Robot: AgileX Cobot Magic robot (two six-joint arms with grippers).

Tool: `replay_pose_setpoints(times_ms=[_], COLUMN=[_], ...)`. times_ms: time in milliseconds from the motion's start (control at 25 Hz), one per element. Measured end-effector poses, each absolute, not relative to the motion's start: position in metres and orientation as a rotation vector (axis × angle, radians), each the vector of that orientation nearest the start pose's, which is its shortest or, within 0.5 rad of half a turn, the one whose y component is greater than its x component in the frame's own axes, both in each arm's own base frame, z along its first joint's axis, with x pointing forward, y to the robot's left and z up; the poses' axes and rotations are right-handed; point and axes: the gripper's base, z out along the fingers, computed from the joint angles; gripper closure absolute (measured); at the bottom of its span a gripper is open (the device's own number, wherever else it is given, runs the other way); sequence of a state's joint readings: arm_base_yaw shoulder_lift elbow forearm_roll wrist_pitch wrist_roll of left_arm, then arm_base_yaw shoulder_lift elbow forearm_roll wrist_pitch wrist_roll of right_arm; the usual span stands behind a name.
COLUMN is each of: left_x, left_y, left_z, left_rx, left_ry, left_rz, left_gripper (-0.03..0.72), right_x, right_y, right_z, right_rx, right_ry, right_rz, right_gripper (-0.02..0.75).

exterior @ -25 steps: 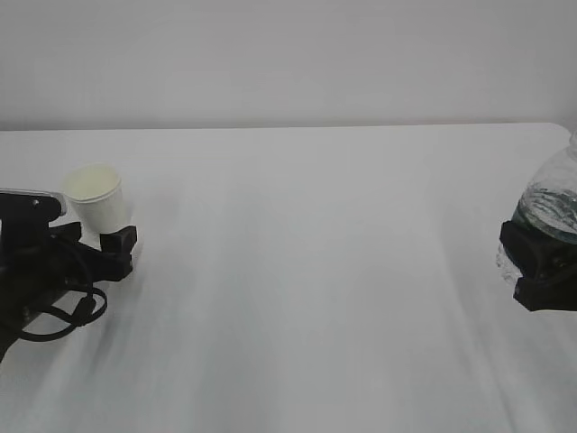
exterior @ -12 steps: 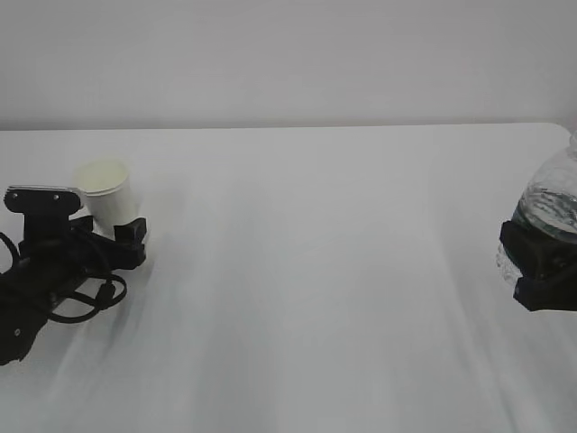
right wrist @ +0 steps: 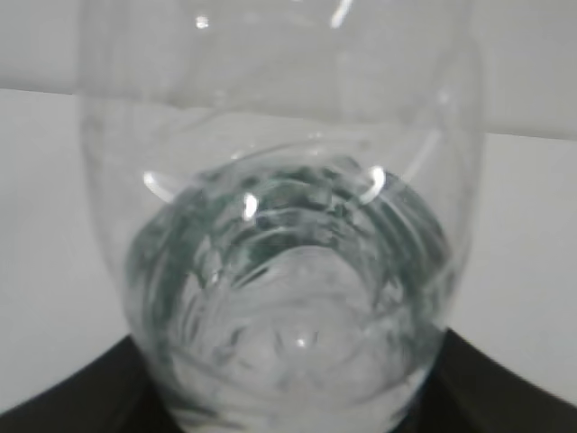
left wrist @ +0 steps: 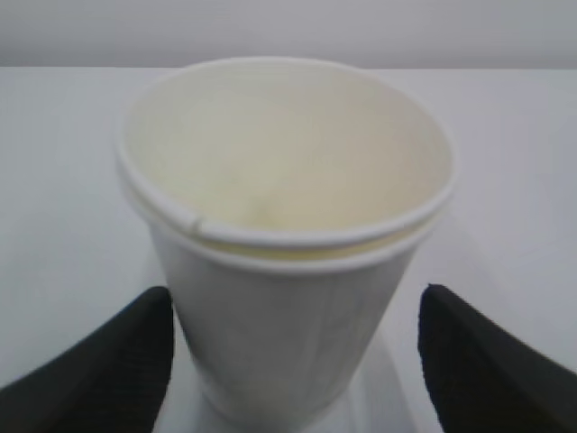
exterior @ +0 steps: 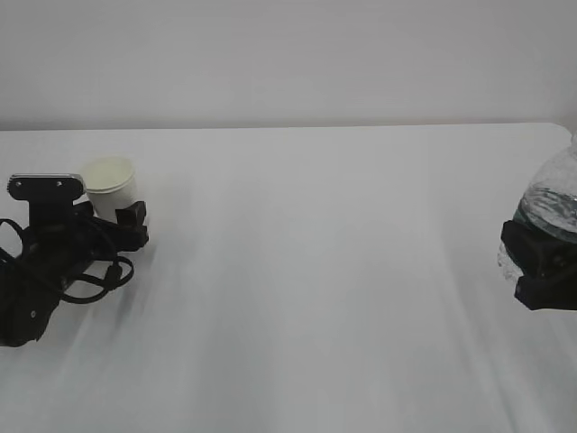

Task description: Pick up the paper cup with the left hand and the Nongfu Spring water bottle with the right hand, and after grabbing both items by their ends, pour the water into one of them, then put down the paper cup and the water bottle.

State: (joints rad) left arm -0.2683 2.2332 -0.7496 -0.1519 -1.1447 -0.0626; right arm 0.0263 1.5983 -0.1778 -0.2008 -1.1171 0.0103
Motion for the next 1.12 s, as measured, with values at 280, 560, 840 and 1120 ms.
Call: replay_pose_setpoints(times_ms=[280, 560, 840, 1120], left_x=[0.357, 0.368, 0.379, 0.387], left_y=[-0.077, -0.076, -0.079, -0.082], left_z=[0.055, 0.050, 0.046, 0.044], left_rx=[0.029, 0.041, 0.055, 0.063], left_ry=[1.808, 1.793, 1.772, 1.757], left_rz=[-0.148, -0.153, -0.164, -0.171], left_gripper=[0.060, 0.058, 0.058, 0.061], right_x=[0.214, 0.214, 0.214, 0.214], right_y=[0.020, 0.020, 0.020, 0.020], right_z=[0.146, 0.146, 0.146, 0.146], right_rx=[-0.215, -0.216, -0.218, -0.221], right_ry=[1.778, 1.778, 1.778, 1.777], right_rz=[0.095, 0.091, 0.090, 0.086], right_gripper=[0.314, 0.314, 0.314, 0.315])
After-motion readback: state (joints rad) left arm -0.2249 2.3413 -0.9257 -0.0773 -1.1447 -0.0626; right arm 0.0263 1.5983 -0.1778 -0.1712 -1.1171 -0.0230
